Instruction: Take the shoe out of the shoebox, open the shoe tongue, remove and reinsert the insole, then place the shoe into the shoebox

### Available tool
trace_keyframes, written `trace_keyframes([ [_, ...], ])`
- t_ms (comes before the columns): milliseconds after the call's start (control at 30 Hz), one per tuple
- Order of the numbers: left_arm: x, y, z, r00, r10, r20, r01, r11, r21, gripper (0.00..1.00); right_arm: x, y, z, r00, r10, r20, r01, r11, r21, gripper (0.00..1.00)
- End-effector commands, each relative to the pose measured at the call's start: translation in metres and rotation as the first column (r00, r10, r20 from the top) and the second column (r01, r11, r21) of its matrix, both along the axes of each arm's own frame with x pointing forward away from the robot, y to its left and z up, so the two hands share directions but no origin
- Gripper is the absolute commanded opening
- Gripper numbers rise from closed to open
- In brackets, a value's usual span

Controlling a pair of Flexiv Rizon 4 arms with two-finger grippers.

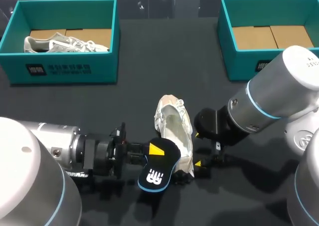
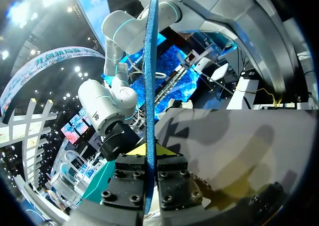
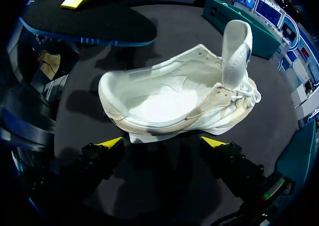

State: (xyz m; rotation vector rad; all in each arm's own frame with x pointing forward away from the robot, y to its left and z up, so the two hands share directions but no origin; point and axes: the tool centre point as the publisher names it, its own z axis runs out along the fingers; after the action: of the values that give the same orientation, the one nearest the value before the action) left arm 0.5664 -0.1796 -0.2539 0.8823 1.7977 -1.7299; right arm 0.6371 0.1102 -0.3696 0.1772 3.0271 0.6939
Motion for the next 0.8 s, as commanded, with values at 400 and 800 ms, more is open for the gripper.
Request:
trace_keyframes([
  [400, 0.022, -0.019, 0.0, 0.973, 0.028, -0.23, -0.042, 0.998, -0.056, 0.0, -0.002, -0.001, 0.001, 1.0, -0.001, 0.002, 0.001, 1.0, 0.001, 1.0],
  [800, 0.022, -0.025, -0.005, 0.971, 0.011, -0.24, -0.025, 0.998, -0.052, 0.0, -0.002, -0.001, 0.001, 1.0, -0.001, 0.002, 0.001, 1.0, 0.001, 1.0],
])
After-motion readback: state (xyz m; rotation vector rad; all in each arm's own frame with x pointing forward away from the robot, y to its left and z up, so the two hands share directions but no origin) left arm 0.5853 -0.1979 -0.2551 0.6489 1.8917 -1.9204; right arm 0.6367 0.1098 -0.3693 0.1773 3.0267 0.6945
